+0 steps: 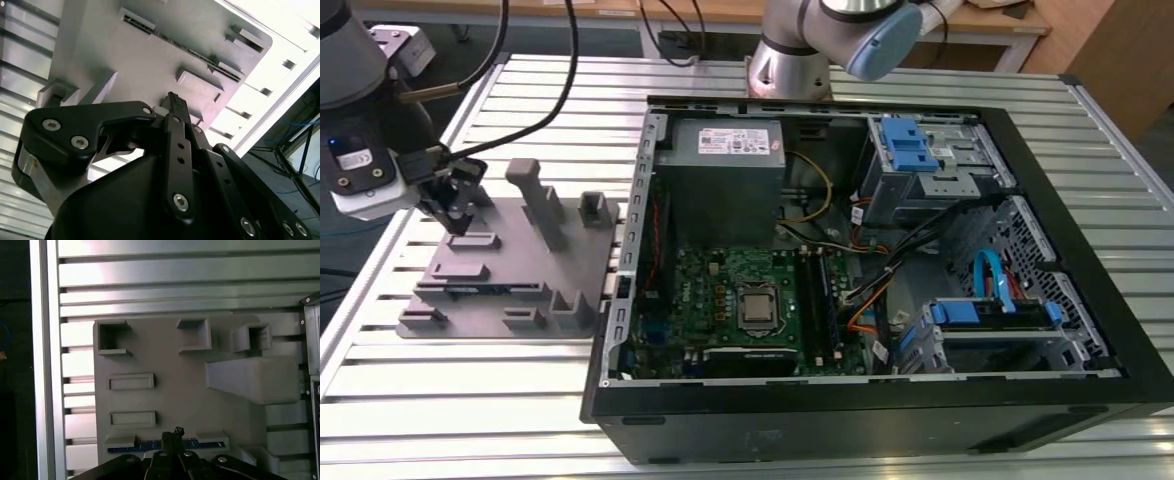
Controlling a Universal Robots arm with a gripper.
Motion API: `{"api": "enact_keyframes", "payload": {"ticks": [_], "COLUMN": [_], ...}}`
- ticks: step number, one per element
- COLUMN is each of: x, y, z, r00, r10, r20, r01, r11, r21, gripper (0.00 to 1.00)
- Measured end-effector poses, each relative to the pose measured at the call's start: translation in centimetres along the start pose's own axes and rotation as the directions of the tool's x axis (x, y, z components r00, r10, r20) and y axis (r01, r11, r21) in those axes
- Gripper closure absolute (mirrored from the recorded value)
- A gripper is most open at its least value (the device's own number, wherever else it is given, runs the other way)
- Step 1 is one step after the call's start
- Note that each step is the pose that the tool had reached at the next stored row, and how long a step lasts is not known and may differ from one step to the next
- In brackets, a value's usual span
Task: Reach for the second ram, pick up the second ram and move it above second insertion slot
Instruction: 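Reach for the second ram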
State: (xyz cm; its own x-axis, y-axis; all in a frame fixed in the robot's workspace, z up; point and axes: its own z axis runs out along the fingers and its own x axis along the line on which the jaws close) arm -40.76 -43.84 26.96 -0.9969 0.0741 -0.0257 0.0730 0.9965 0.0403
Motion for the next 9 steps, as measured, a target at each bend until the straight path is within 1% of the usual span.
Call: {"api": "enact_keyframes", "payload": {"ticks": [6, 9], "x": [-0.85, -0.94], "y": [-0.08, -0.35], "z": [0.69, 1.15], "r00": [1.0, 0.9999], "r10": [-0.008, -0.011], "r20": [-0.0001, -0.0007], "r01": [0.008, 0.011], "r11": [0.9999, 0.9999], "r21": [0.0106, 0.0124], "gripper": [0.89, 0.89]}}
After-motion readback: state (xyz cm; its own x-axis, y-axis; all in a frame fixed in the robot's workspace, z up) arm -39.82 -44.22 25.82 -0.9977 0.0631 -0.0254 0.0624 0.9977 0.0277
